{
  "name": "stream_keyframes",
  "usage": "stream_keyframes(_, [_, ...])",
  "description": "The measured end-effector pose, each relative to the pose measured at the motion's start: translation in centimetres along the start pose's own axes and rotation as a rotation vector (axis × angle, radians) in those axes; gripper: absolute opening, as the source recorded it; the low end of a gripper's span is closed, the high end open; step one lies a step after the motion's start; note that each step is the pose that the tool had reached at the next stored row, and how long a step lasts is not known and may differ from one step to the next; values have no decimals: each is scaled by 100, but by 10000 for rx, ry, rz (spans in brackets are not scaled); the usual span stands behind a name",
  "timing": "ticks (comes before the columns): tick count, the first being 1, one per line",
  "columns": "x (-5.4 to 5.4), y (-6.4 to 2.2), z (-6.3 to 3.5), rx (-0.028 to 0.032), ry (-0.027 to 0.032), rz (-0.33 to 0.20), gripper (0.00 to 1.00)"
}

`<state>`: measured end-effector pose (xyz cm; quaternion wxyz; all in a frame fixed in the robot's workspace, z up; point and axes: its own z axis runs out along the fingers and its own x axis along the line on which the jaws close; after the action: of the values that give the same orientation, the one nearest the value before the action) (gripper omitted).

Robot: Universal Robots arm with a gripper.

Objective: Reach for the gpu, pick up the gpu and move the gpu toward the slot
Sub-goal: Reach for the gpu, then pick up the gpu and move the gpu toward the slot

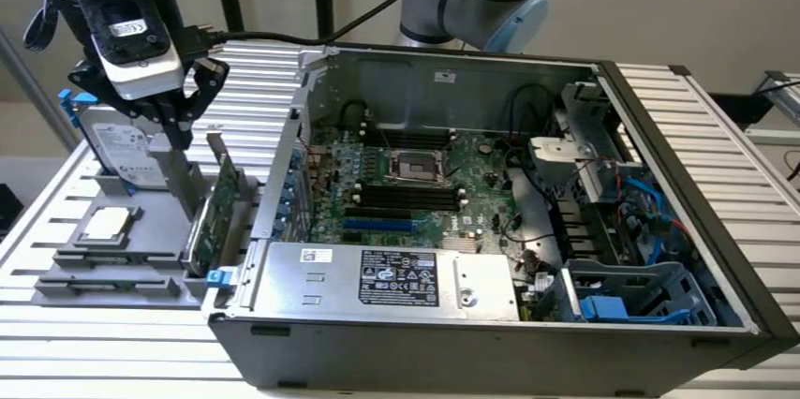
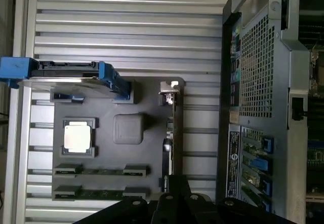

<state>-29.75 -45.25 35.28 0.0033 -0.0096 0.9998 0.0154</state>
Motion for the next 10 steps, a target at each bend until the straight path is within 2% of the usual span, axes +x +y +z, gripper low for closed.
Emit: stream_keyframes(10, [-1,0,0,0,1,0,11])
